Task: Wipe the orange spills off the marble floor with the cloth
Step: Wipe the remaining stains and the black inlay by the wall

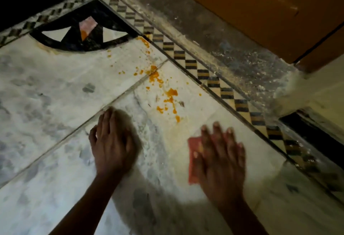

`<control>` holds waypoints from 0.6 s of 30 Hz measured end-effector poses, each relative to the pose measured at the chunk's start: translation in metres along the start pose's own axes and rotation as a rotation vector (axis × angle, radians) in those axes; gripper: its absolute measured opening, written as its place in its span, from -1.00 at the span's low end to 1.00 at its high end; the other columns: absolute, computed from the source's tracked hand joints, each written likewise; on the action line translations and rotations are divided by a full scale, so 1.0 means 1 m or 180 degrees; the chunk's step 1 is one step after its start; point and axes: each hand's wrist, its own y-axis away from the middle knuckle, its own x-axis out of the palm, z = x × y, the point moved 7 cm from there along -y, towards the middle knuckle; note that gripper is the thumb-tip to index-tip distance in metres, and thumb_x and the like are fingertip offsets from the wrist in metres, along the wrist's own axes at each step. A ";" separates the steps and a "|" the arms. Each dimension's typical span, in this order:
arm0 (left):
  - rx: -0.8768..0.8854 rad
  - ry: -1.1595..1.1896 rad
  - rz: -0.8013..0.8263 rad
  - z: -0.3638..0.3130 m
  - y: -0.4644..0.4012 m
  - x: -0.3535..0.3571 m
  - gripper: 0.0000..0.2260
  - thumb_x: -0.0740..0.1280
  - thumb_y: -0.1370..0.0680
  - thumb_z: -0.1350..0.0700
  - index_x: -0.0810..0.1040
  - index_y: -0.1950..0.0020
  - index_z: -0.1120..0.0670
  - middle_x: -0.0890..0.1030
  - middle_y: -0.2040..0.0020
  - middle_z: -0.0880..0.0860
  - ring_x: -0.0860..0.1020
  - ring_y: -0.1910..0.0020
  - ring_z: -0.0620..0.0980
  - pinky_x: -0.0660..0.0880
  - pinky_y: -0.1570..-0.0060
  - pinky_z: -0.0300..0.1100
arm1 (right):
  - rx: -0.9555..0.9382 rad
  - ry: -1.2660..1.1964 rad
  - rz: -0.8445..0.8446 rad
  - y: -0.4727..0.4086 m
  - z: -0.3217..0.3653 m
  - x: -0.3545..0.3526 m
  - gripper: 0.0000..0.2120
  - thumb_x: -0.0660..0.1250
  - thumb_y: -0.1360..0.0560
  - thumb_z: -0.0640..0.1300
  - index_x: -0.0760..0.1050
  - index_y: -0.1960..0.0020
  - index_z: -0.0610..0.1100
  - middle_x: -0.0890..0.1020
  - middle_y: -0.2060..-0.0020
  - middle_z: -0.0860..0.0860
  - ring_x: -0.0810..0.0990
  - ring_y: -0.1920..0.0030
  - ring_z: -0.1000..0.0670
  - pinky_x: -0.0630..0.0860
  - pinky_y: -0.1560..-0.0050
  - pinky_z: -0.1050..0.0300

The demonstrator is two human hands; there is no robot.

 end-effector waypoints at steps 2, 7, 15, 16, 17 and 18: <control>0.0051 -0.0003 -0.0037 0.001 -0.002 0.001 -0.39 0.21 -0.57 -0.03 0.34 -0.59 0.19 0.33 -0.64 0.19 0.29 -0.61 0.20 0.25 -0.48 0.16 | 0.0569 0.0108 -0.0011 -0.055 0.001 0.015 -0.33 0.01 -0.67 0.25 0.09 -0.73 0.05 0.10 -0.73 -0.04 0.01 -0.72 -0.23 0.06 -0.64 -0.33; 0.0071 -0.0161 -0.0020 0.002 -0.005 0.003 -0.40 0.23 -0.56 -0.01 0.37 -0.57 0.20 0.33 -0.63 0.21 0.31 -0.59 0.22 0.26 -0.43 0.17 | -0.0347 -0.0188 0.0000 -0.072 0.085 0.026 -0.37 0.12 -0.67 0.21 0.16 -0.71 0.10 0.15 -0.72 0.01 0.03 -0.72 -0.19 0.10 -0.62 -0.32; -0.0044 -0.0167 0.0118 0.000 -0.008 0.000 -0.35 0.20 -0.52 -0.05 0.36 -0.56 0.22 0.32 -0.62 0.23 0.30 -0.59 0.25 0.22 -0.45 0.21 | 0.0729 0.0131 -0.0061 -0.087 -0.018 0.009 -0.36 0.08 -0.63 0.34 0.23 -0.68 0.18 0.16 -0.72 -0.03 0.10 -0.70 -0.29 0.14 -0.58 -0.41; -0.0033 -0.0192 0.0107 0.001 -0.009 0.001 -0.35 0.22 -0.52 -0.04 0.35 -0.56 0.22 0.32 -0.63 0.22 0.29 -0.59 0.25 0.22 -0.44 0.21 | 0.0873 0.0084 -0.0017 -0.112 -0.004 0.018 -0.34 0.03 -0.63 0.35 0.20 -0.69 0.17 0.11 -0.73 -0.02 0.03 -0.71 -0.30 0.09 -0.60 -0.41; -0.0043 -0.0214 0.0094 0.002 -0.010 0.003 -0.36 0.23 -0.52 -0.03 0.35 -0.56 0.21 0.32 -0.63 0.22 0.29 -0.59 0.24 0.22 -0.44 0.21 | 0.0735 0.0069 -0.0004 -0.123 0.019 0.024 -0.33 0.01 -0.64 0.35 0.16 -0.70 0.16 0.08 -0.73 -0.02 -0.02 -0.71 -0.31 0.06 -0.61 -0.40; -0.0068 -0.0246 0.0104 0.003 -0.009 0.003 -0.36 0.23 -0.52 -0.03 0.35 -0.56 0.21 0.32 -0.63 0.22 0.28 -0.59 0.25 0.22 -0.44 0.21 | 0.0427 0.0035 0.0023 -0.116 0.048 0.026 -0.33 0.03 -0.65 0.34 0.13 -0.71 0.15 0.06 -0.73 -0.02 -0.04 -0.72 -0.29 0.05 -0.62 -0.38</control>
